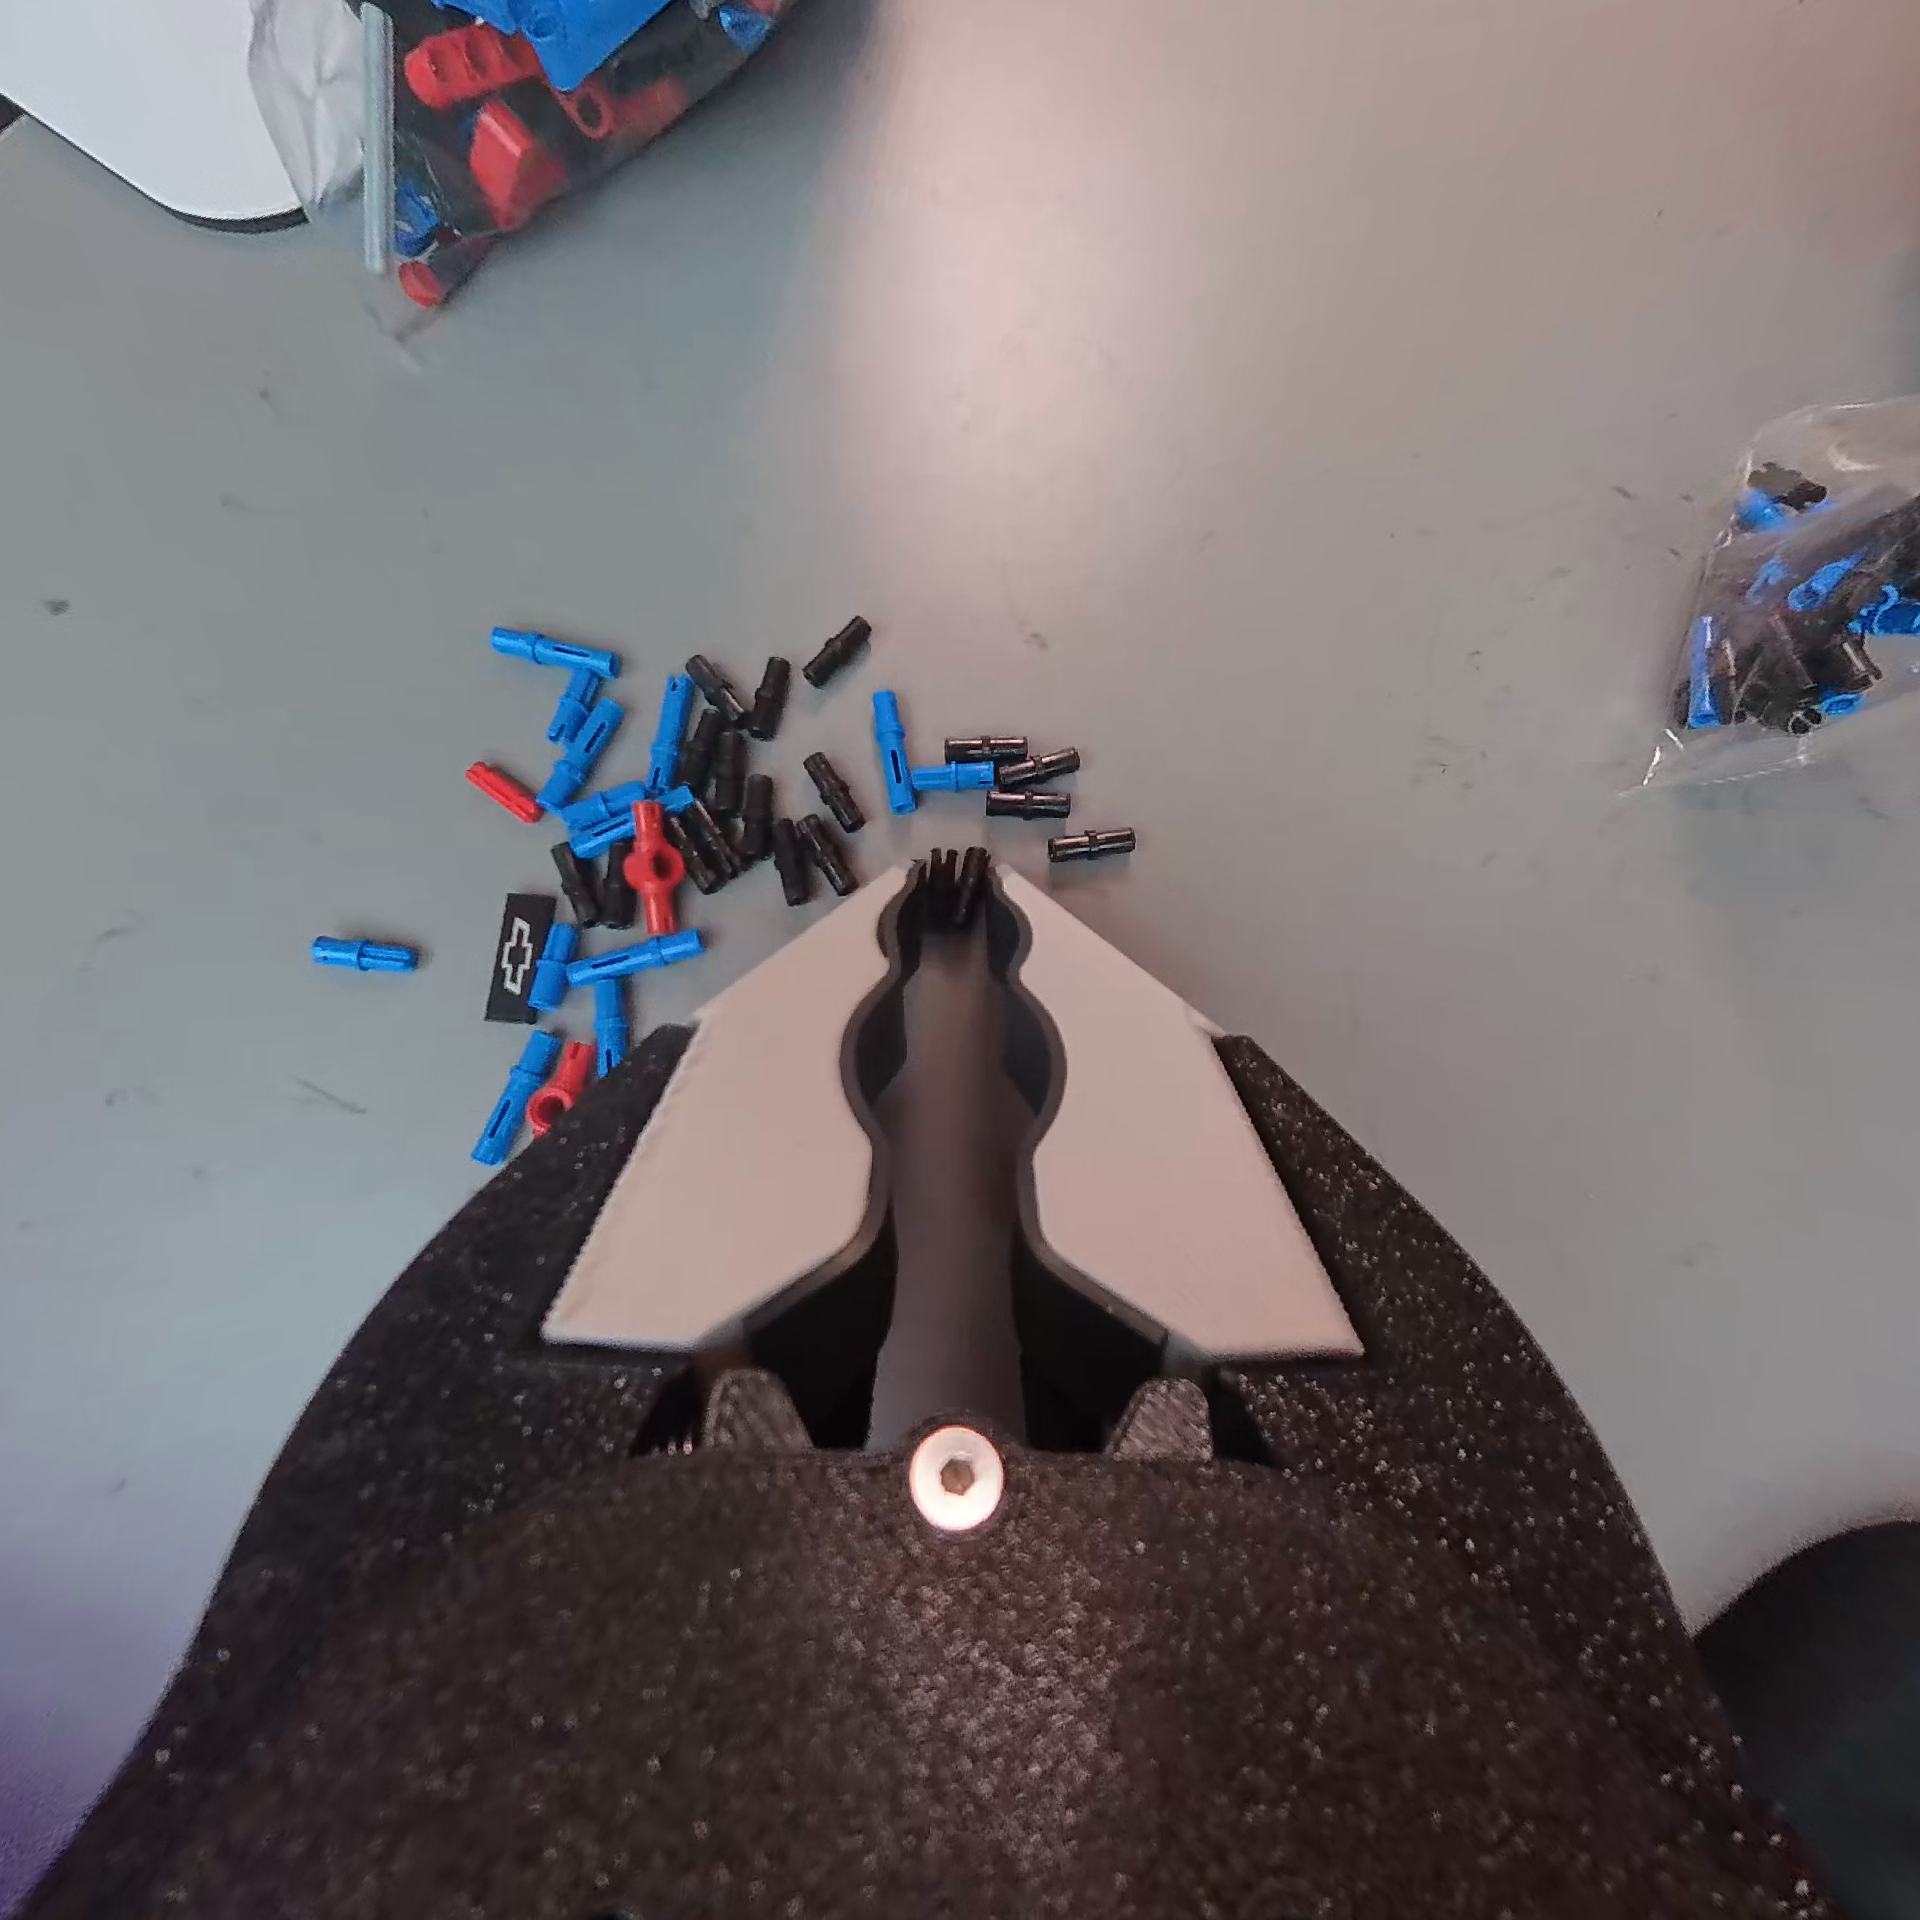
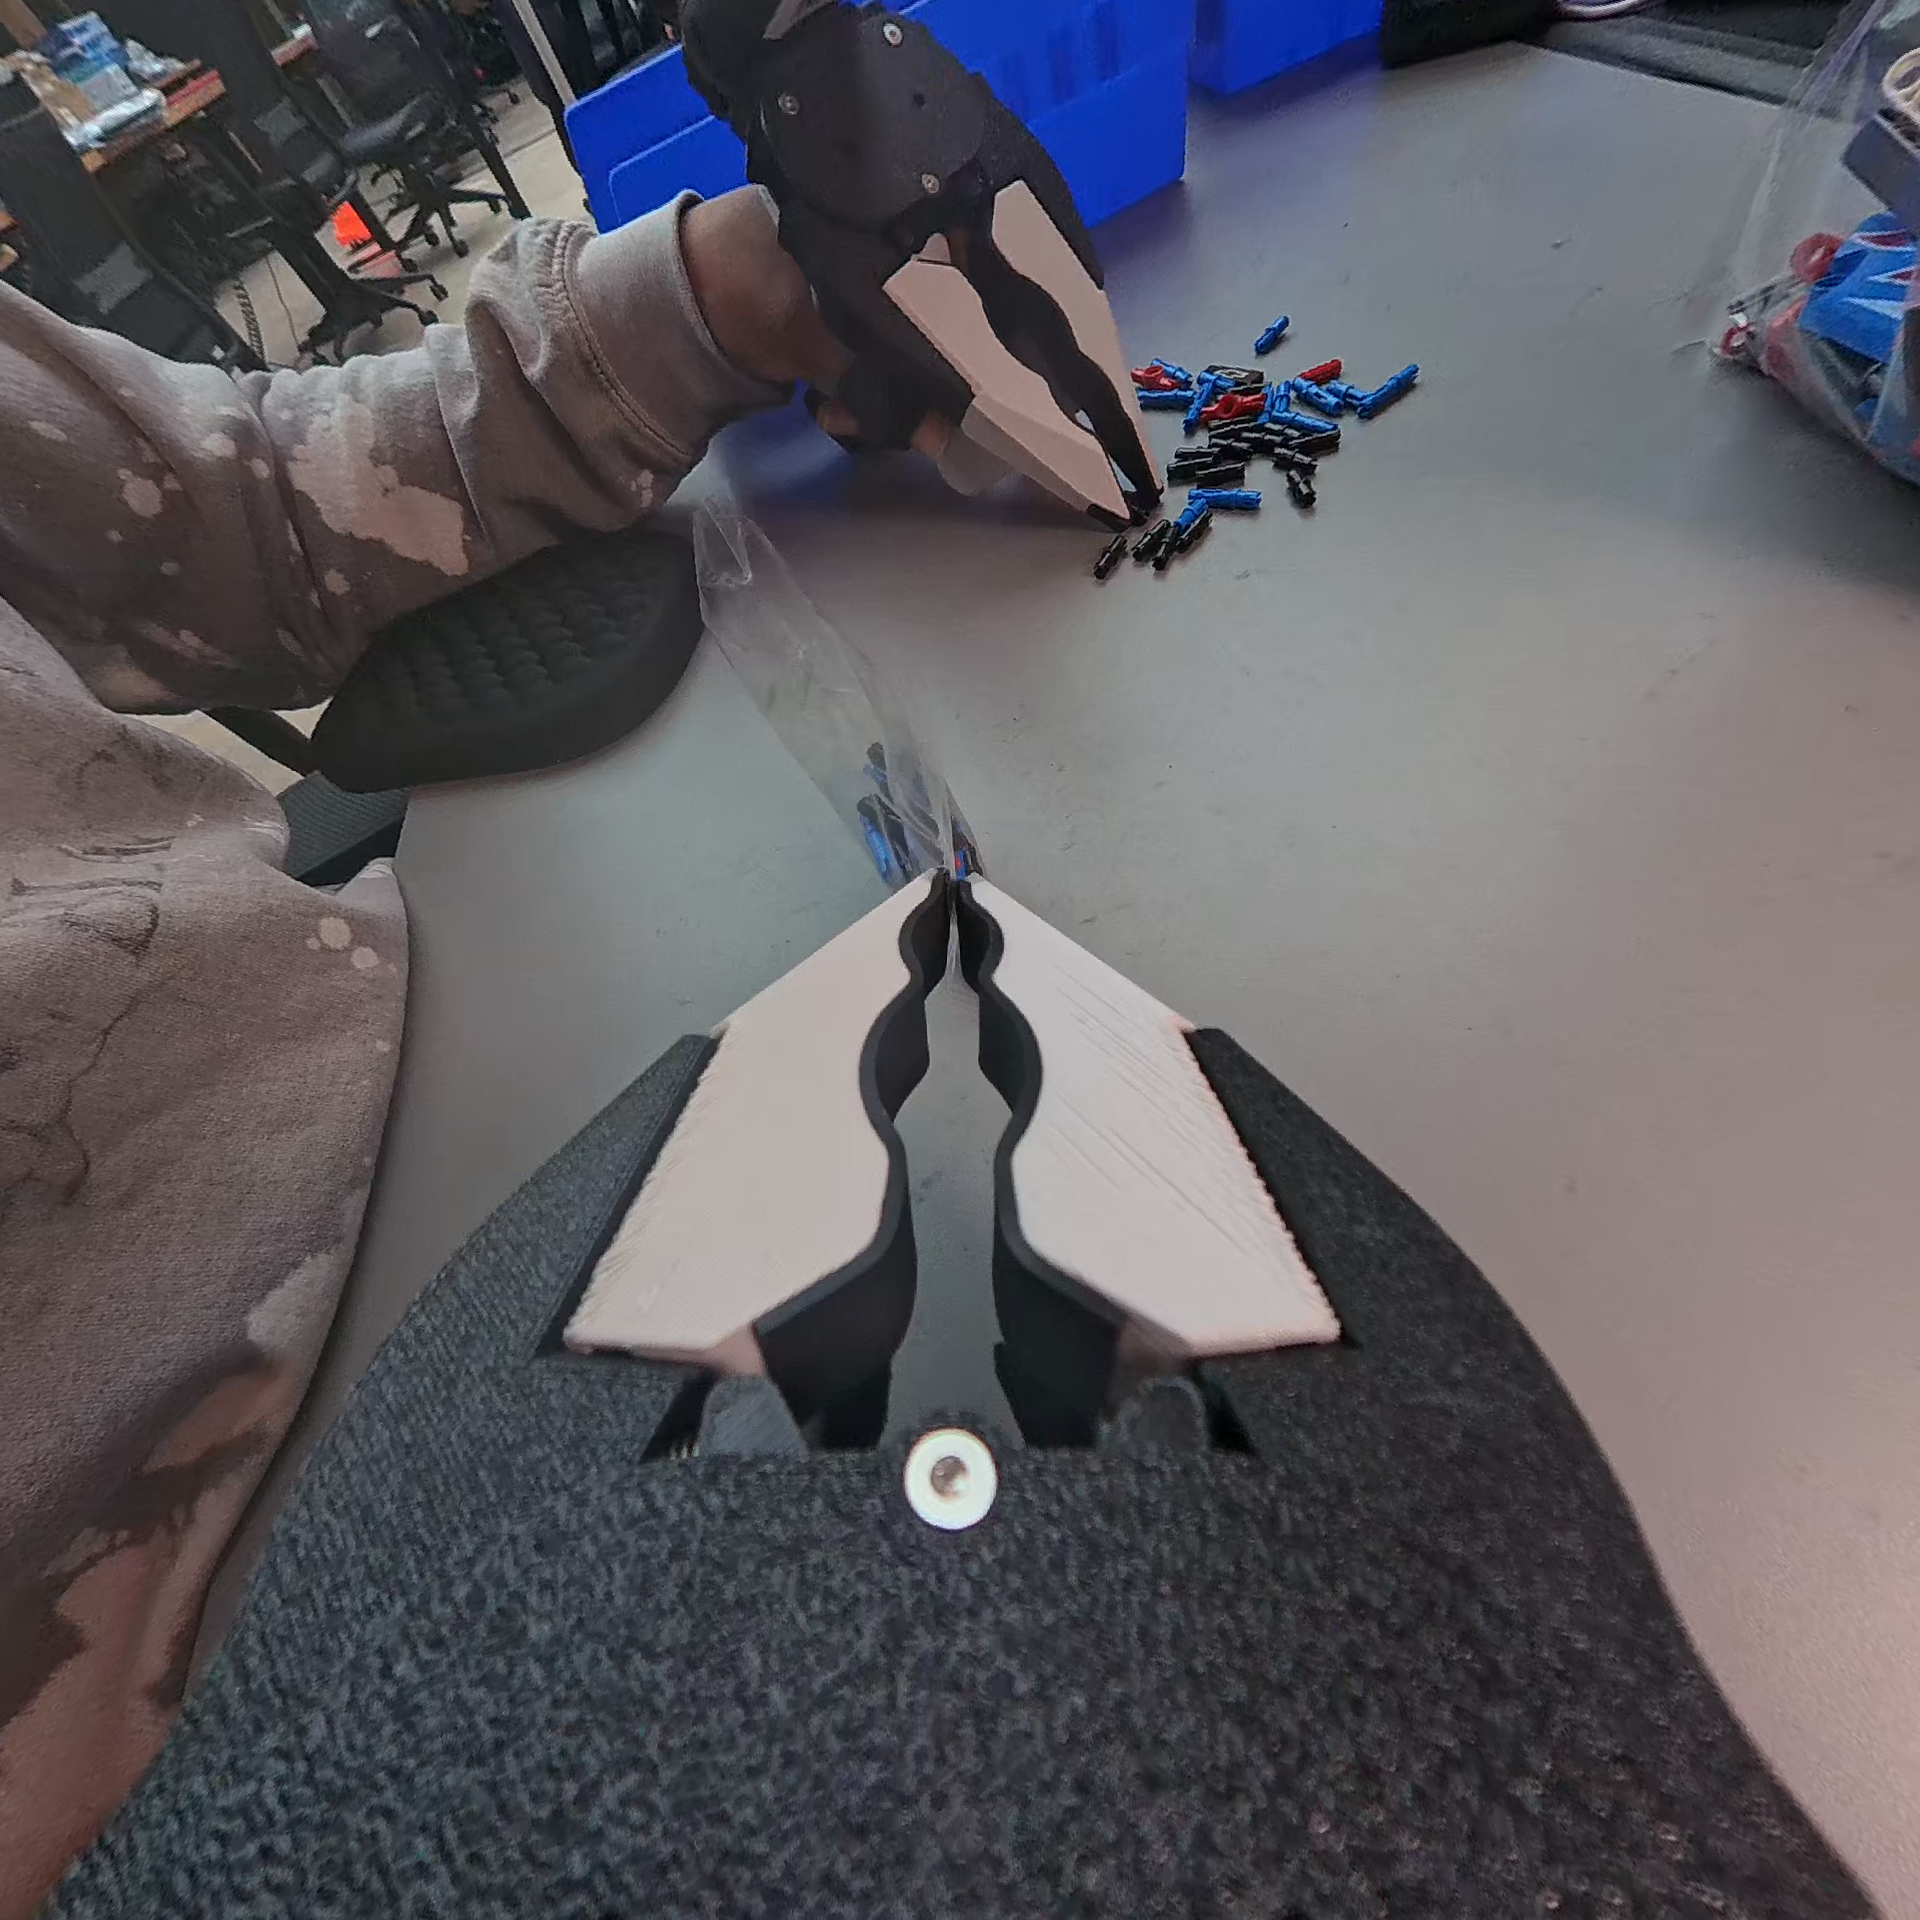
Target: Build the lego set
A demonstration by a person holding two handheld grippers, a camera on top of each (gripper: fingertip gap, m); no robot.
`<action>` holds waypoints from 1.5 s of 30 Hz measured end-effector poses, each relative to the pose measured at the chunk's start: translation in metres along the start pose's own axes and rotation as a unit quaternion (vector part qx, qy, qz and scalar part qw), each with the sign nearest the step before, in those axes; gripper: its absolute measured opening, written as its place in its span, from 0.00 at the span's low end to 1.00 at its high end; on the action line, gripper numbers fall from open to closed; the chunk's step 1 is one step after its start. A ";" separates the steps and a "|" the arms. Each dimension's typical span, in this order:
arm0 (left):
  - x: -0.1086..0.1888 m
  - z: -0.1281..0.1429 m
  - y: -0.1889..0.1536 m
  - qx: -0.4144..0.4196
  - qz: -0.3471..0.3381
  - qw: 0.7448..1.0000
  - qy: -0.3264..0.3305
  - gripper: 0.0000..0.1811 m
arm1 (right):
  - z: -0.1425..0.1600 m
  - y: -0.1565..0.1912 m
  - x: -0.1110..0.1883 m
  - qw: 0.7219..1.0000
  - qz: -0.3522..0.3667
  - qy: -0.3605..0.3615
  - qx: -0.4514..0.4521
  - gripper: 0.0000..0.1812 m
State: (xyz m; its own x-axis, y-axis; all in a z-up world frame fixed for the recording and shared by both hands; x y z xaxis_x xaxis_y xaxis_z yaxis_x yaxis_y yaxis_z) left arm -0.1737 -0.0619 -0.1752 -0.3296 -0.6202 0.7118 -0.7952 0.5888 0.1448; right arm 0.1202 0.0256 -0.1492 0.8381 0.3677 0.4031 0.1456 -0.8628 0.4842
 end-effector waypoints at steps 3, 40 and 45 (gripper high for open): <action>0.001 0.001 0.000 -0.005 -0.003 1.000 0.000 0.06 | 0.000 0.000 0.000 1.000 0.001 -0.001 0.000 0.00; 0.012 -0.005 -0.004 0.068 0.013 0.996 -0.047 0.20 | 0.000 0.003 -0.004 1.000 0.003 0.003 0.007 0.00; -0.006 -0.010 -0.015 -0.002 0.011 1.000 -0.003 0.18 | 0.000 0.003 -0.004 1.000 0.002 0.005 0.006 0.00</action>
Point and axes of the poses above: each gripper's, where its closed fingertips meet, x back along the fingers, z out of its underside, y = z × x across the jaws, the point moved 9 cm from there along x, back along the fingers, and after that the axes turned 14 degrees about -x, right-handed, at the moved point
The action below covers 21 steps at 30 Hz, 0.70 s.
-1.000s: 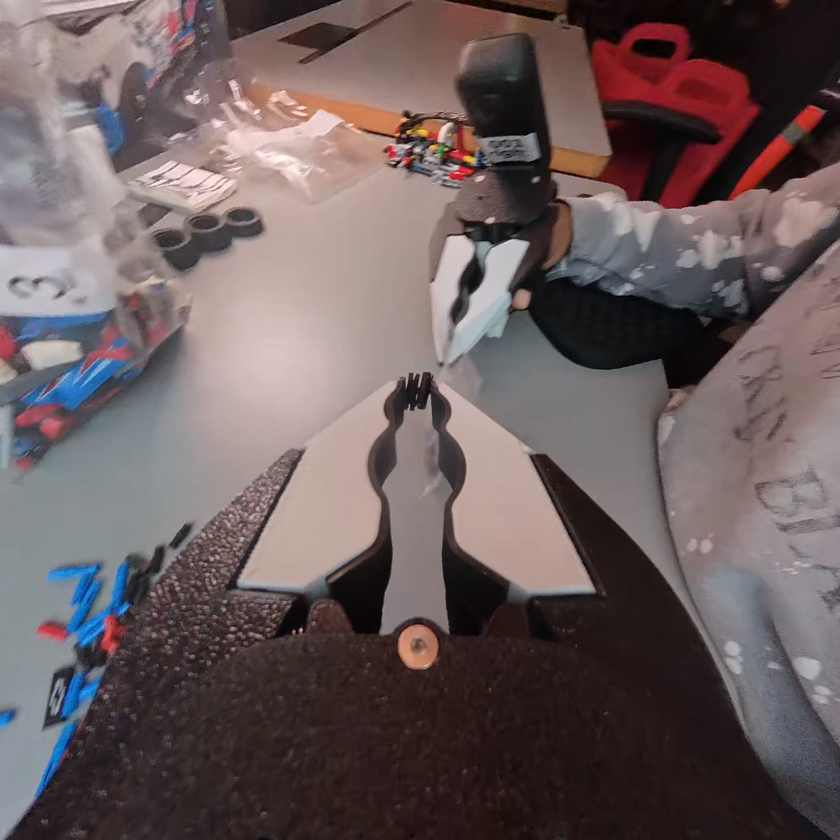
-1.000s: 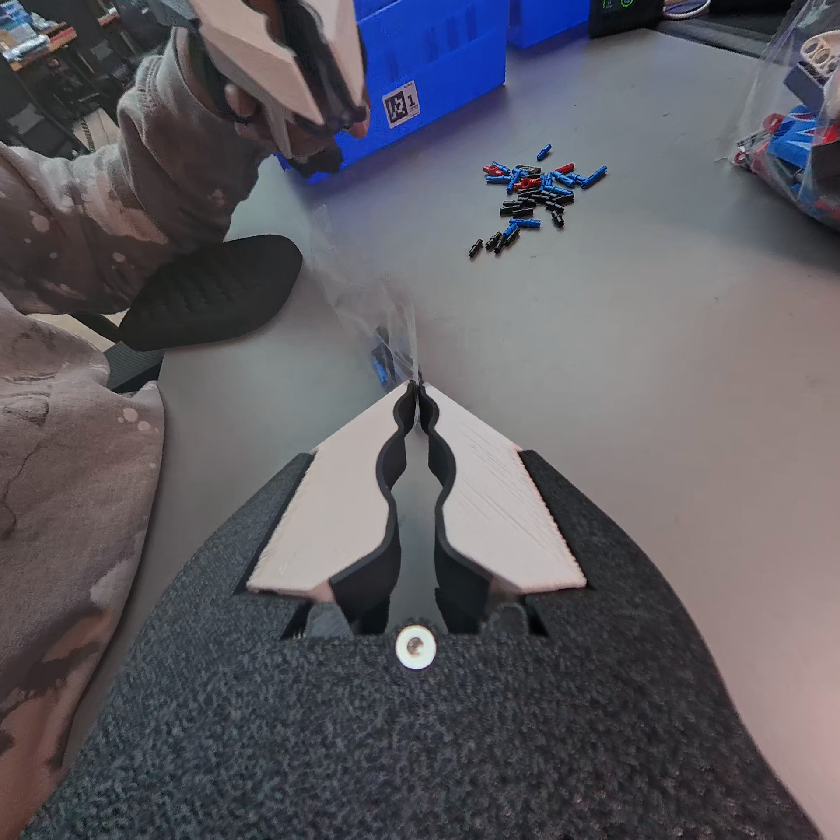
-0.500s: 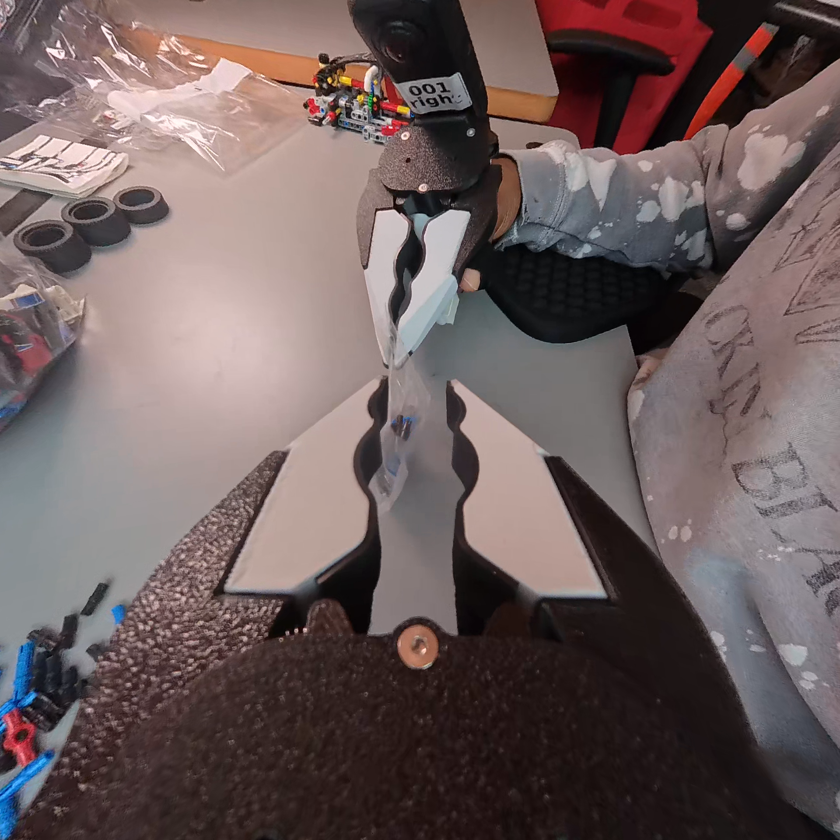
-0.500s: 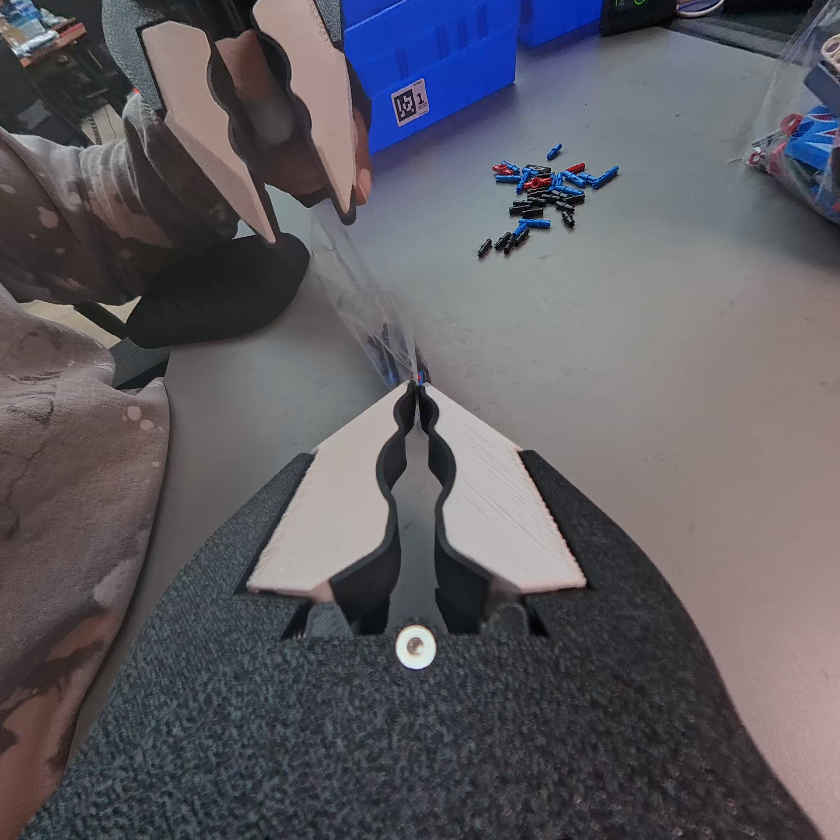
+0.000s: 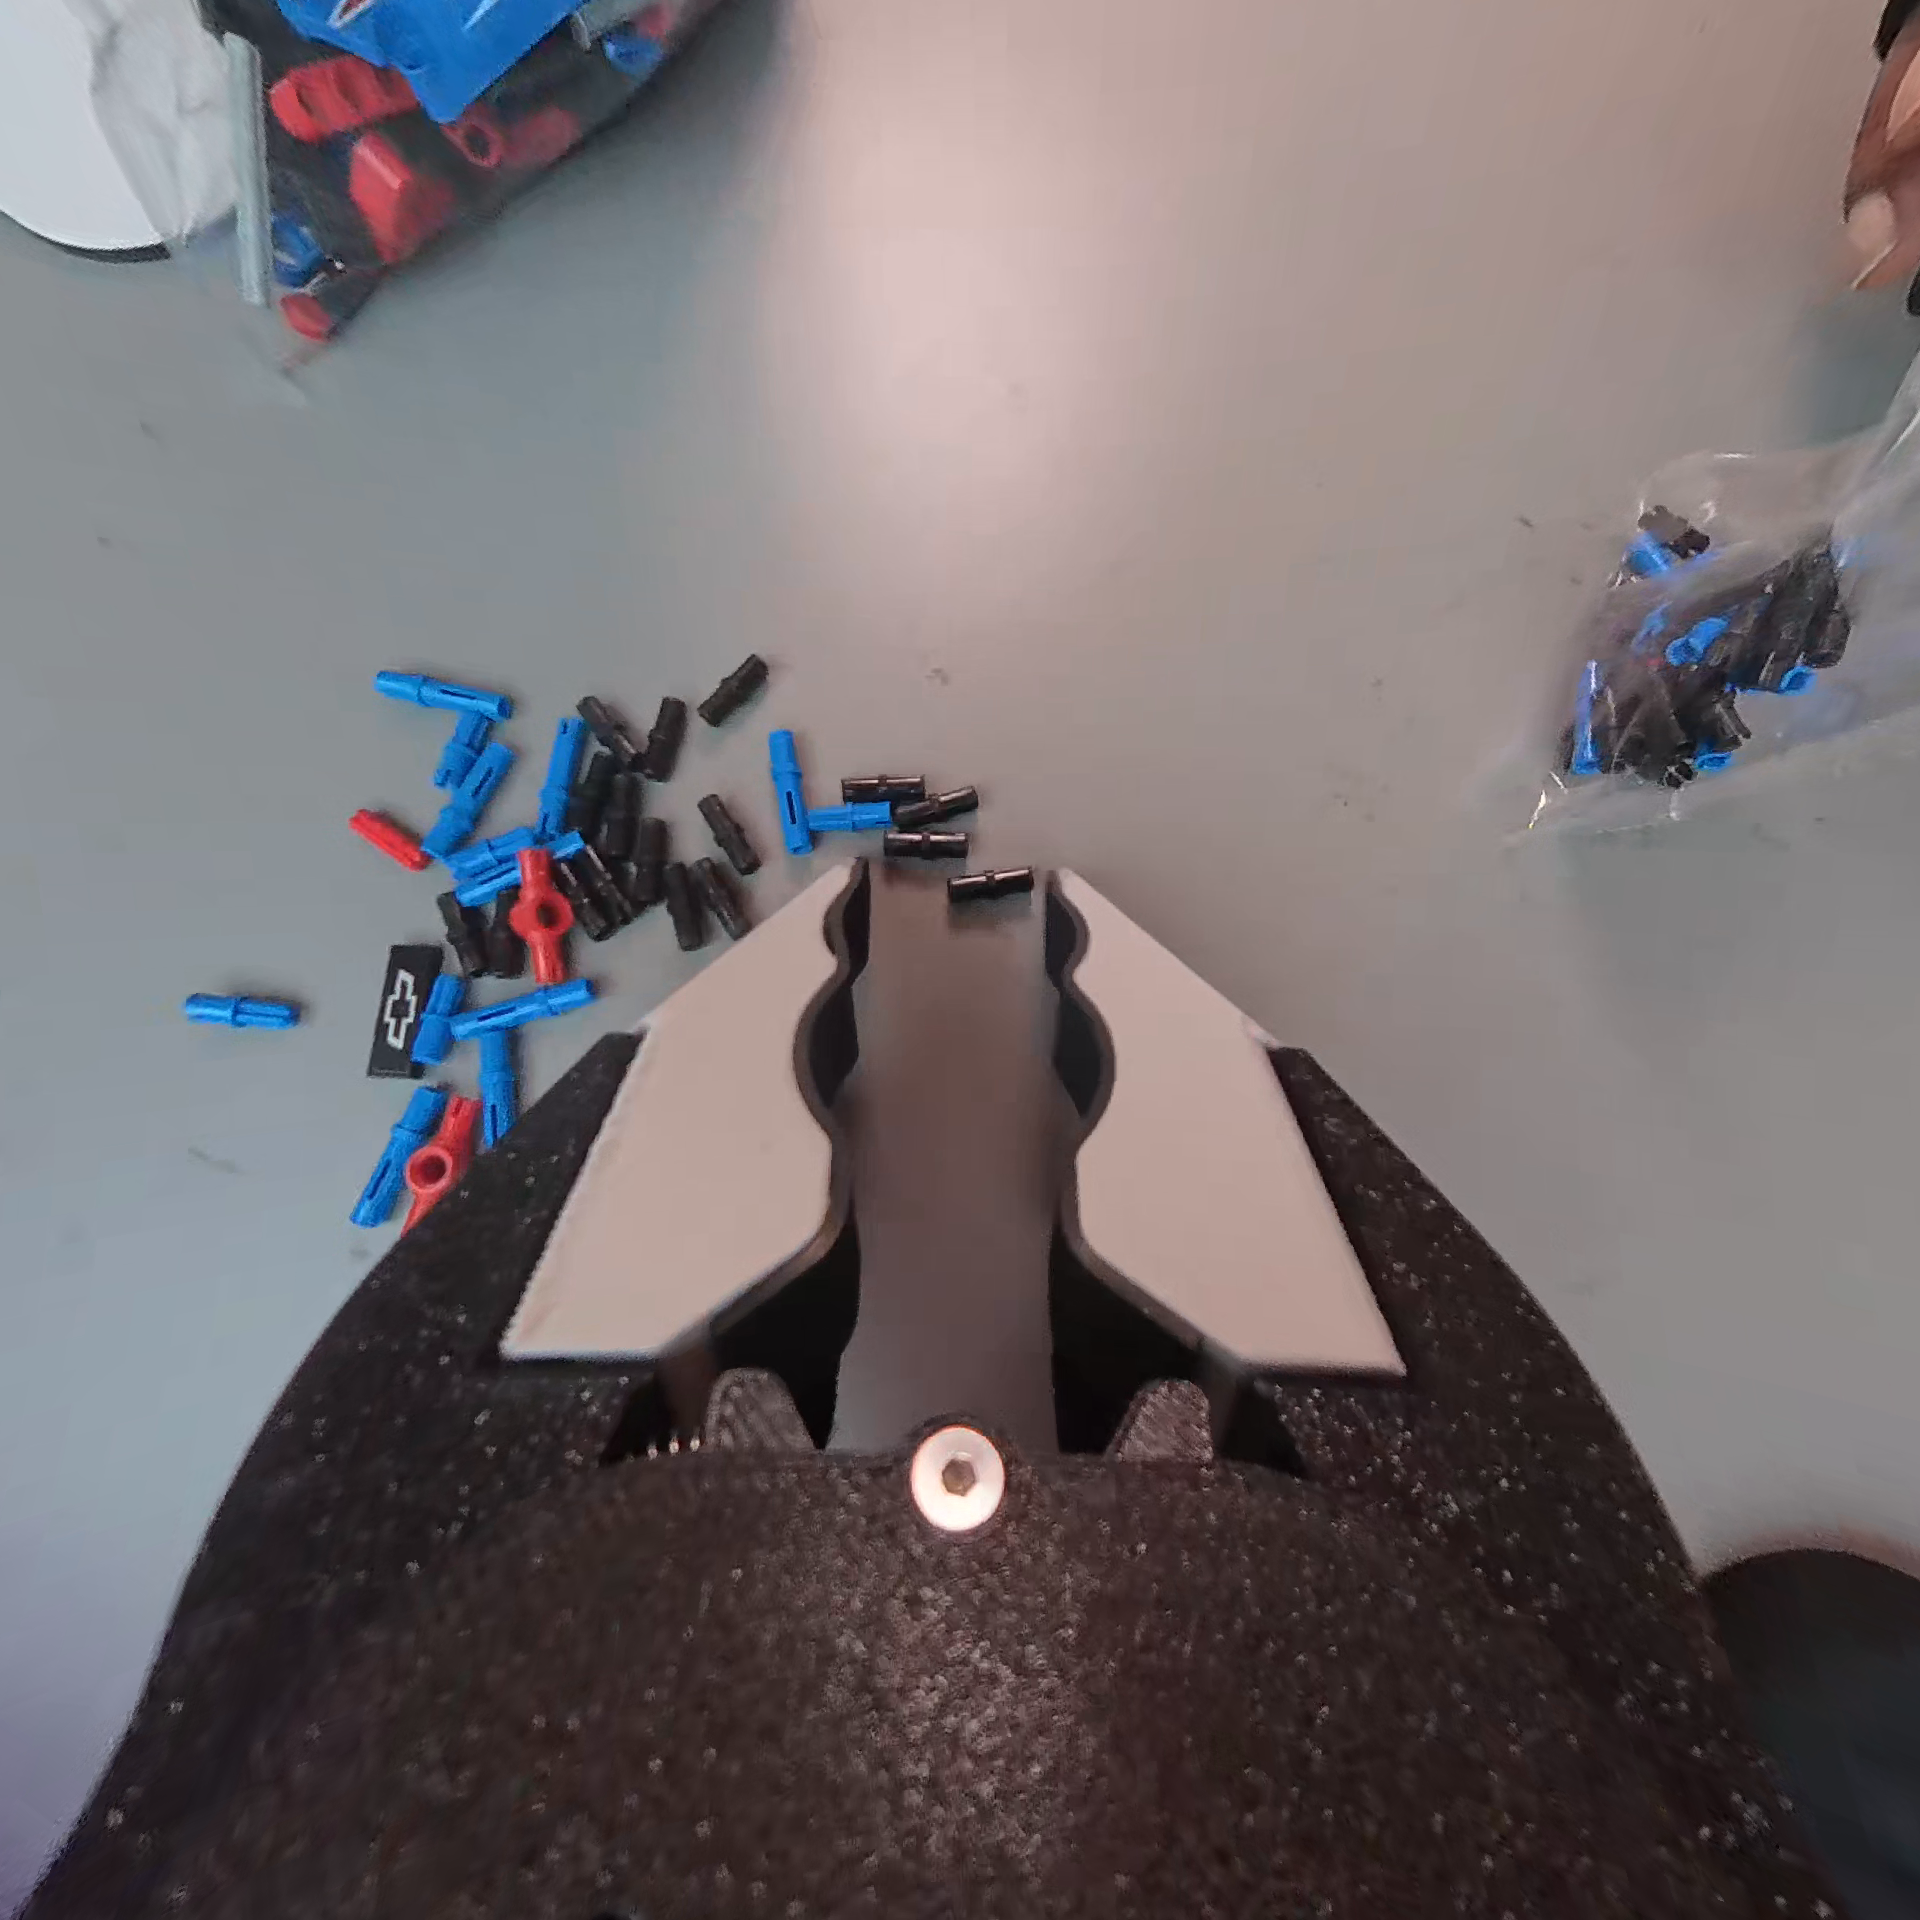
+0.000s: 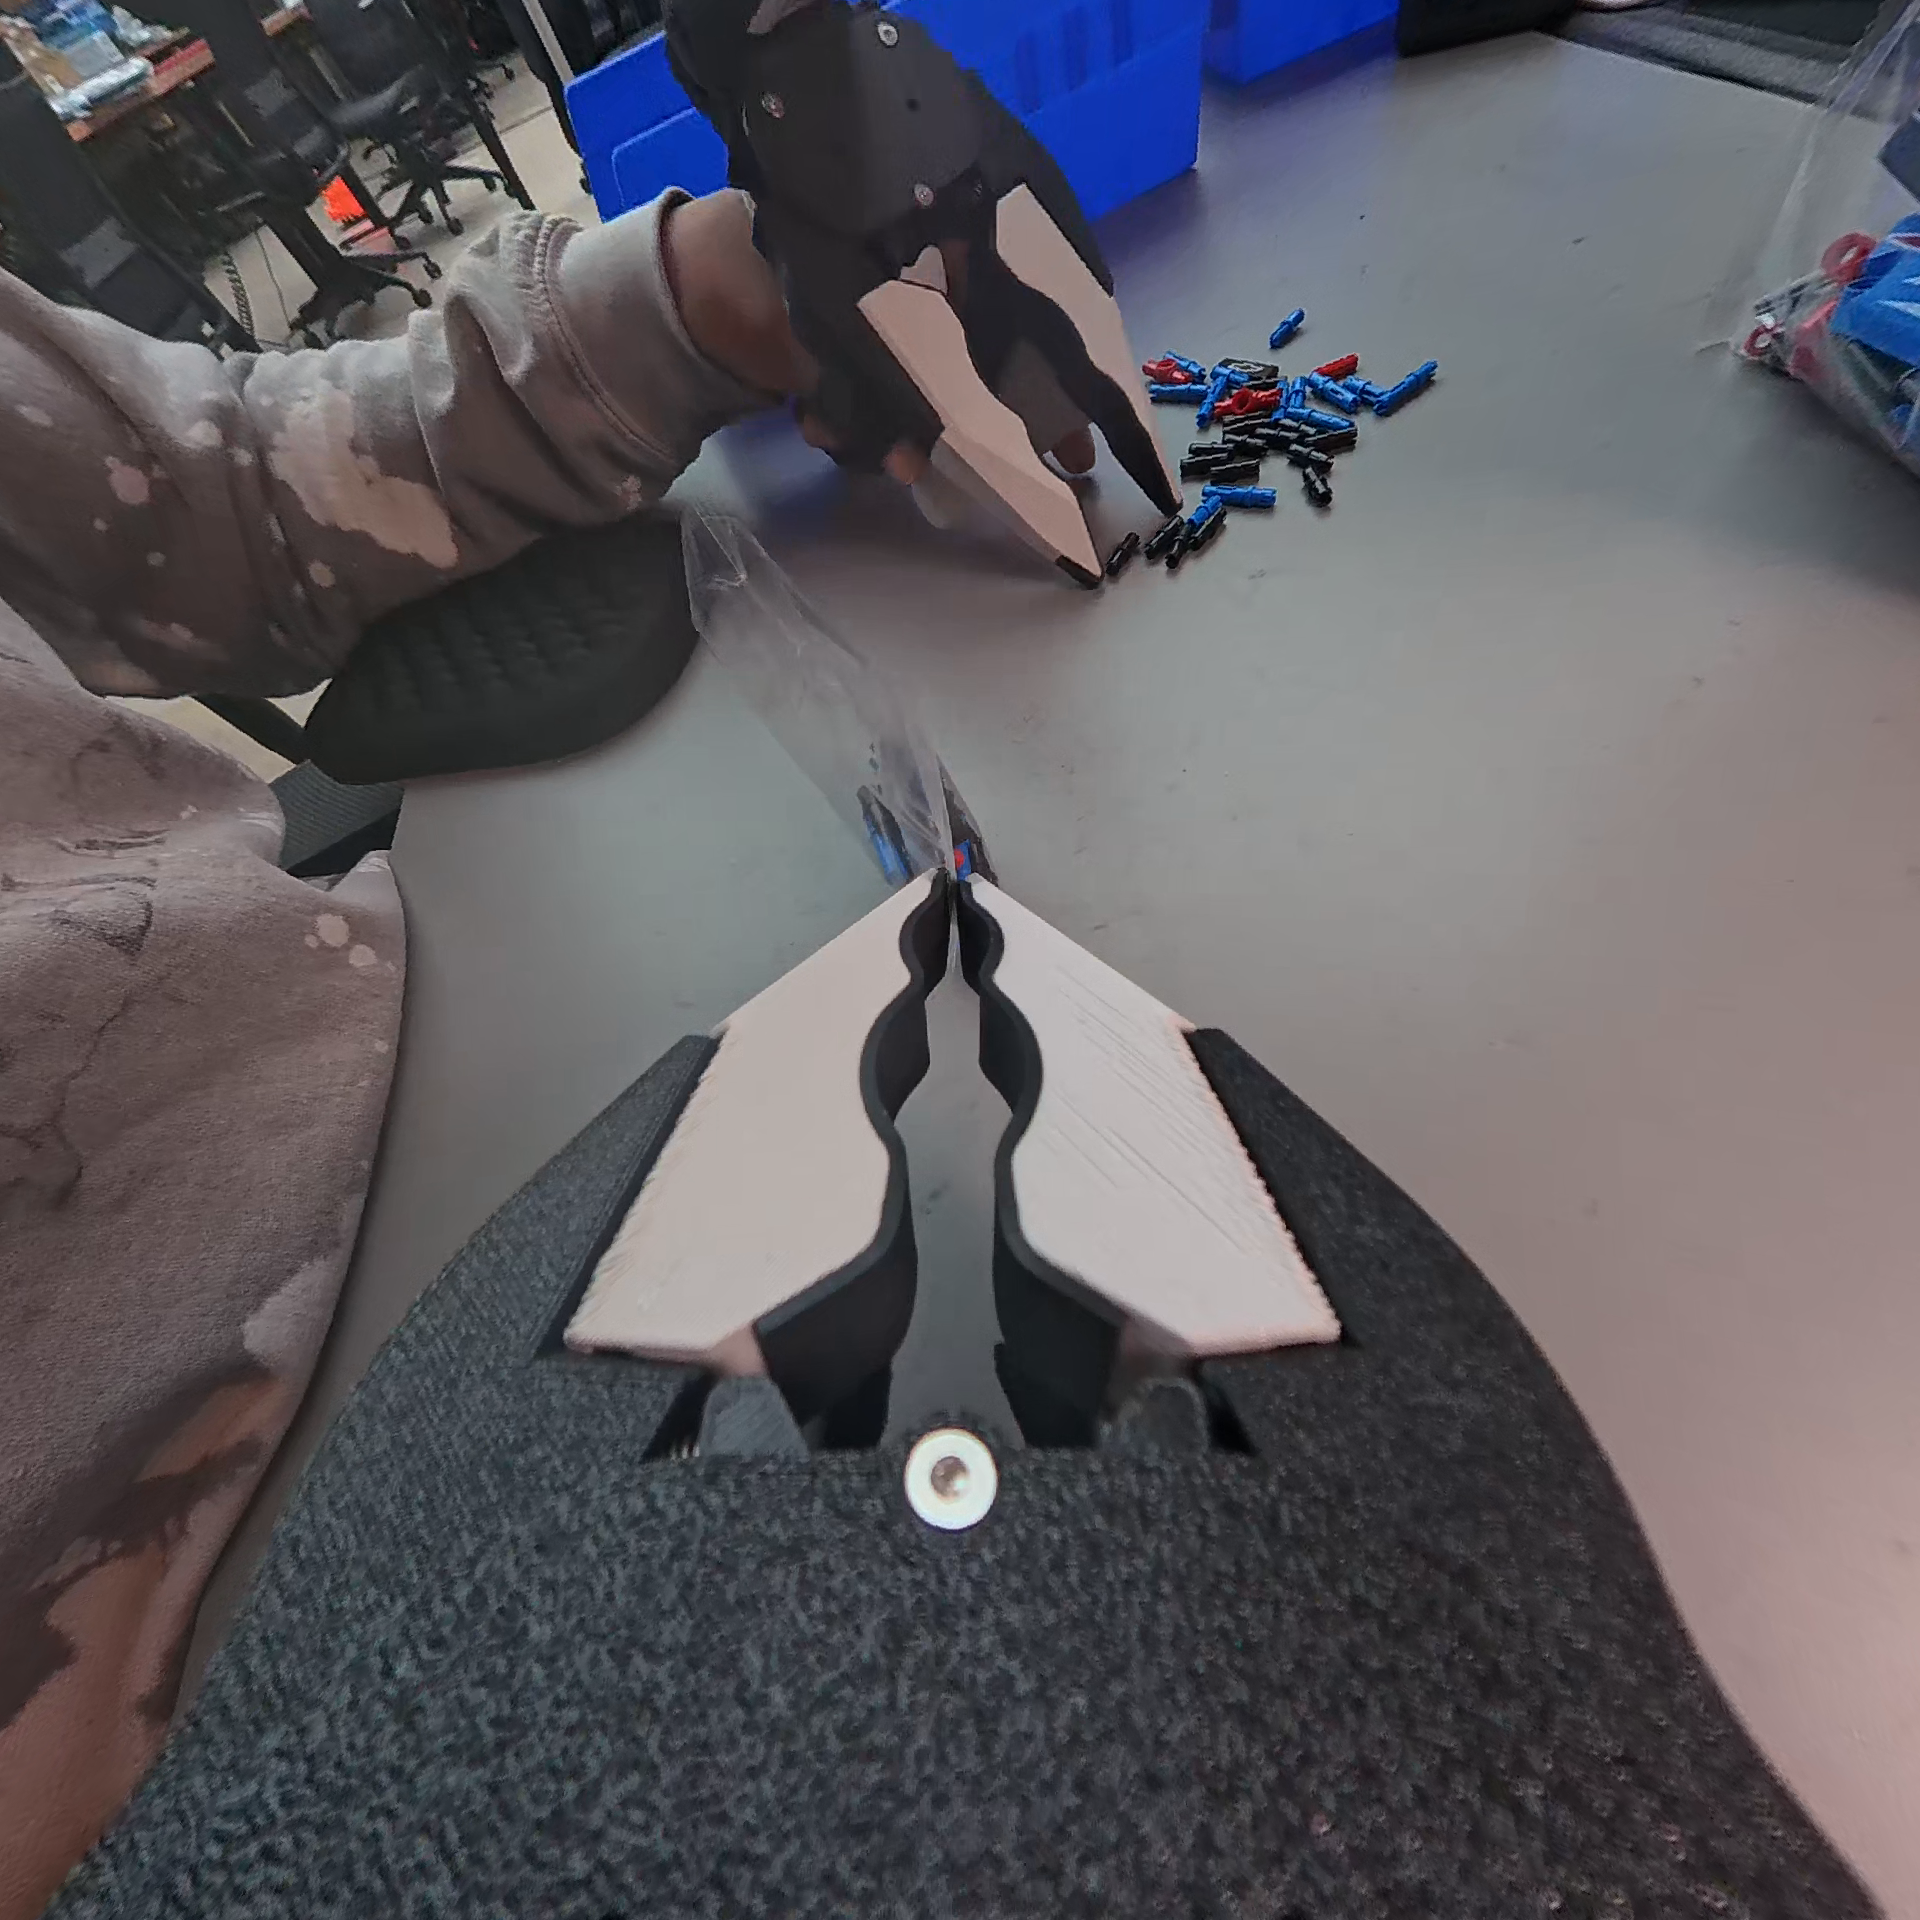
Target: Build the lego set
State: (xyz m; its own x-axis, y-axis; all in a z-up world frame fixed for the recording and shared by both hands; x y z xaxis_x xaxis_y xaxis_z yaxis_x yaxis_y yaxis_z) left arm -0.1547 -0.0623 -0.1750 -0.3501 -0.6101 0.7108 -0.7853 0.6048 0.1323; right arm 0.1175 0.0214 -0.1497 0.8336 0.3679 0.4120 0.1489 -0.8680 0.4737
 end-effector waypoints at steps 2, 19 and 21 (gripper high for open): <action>-0.001 -0.001 0.001 -0.003 0.000 1.000 0.006 0.16 | 0.000 0.000 0.000 1.000 0.000 0.001 0.001 0.00; 0.040 -0.060 -0.044 -0.036 0.106 0.978 -0.173 0.09 | 0.000 -0.001 0.000 1.000 0.008 0.001 -0.001 0.00; 0.050 -0.085 -0.066 -0.063 0.138 0.964 -0.217 0.09 | 0.000 -0.001 -0.001 1.000 0.008 0.001 -0.002 0.00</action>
State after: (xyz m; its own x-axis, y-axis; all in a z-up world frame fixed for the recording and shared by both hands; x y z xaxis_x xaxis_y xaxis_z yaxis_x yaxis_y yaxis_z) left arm -0.0765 -0.0891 -0.0893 -0.7387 -0.5579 0.3783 -0.5737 0.8150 0.0816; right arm 0.1163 0.0215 -0.1504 0.8349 0.3552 0.4204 0.1344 -0.8723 0.4702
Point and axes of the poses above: each gripper's, where its closed fingertips meet, x back along the fingers, z out of its underside, y = z × x across the jaws, the point moved 9 cm from there along x, back along the fingers, and after that the axes turned 14 degrees about -x, right-handed, at the moved point
